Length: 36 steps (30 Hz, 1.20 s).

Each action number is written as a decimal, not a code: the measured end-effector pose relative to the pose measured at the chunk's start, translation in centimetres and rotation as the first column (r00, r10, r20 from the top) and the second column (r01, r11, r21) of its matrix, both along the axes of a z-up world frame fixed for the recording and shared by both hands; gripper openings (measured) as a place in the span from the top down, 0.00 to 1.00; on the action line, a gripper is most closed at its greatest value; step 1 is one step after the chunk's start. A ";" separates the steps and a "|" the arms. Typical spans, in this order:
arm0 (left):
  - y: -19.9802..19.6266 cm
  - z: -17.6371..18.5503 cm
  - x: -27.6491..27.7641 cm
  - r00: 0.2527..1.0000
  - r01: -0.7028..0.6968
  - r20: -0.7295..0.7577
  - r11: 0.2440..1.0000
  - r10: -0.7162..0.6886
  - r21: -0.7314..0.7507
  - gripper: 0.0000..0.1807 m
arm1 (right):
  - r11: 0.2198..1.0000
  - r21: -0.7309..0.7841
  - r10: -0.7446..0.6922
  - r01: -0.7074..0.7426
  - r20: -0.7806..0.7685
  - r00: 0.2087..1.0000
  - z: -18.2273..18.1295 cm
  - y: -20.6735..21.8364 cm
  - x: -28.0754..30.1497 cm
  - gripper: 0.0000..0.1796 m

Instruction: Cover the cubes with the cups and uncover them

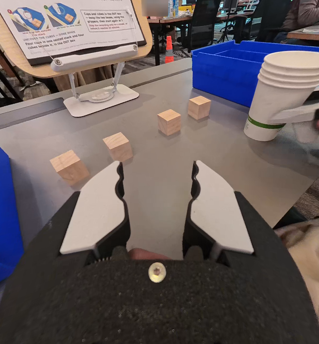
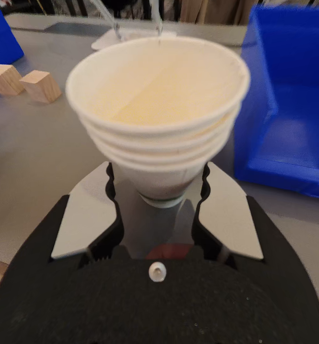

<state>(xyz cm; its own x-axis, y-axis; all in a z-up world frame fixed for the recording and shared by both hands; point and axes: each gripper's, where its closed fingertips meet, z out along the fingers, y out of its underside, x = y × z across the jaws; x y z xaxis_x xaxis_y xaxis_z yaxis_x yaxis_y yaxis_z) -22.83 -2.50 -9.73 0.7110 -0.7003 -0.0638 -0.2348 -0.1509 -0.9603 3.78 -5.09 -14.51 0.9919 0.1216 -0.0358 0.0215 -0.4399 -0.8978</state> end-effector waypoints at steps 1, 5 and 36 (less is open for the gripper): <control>-0.1 0.0 0.0 1.000 0.003 0.000 1.000 -0.003 -0.005 0.61 | 0.998 -0.056 0.019 -0.020 -0.027 0.999 -0.6 0.7 -0.4 0.47; -0.3 0.2 0.2 1.000 0.008 -0.029 1.000 -0.007 0.029 0.61 | 0.991 -0.132 0.022 -0.034 -0.089 0.996 -1.1 2.0 -0.6 0.51; -0.9 -1.4 1.2 0.989 0.022 -0.144 0.998 -0.013 0.064 0.62 | 0.984 -0.131 -0.127 0.121 -0.042 0.991 1.3 22.7 21.3 0.51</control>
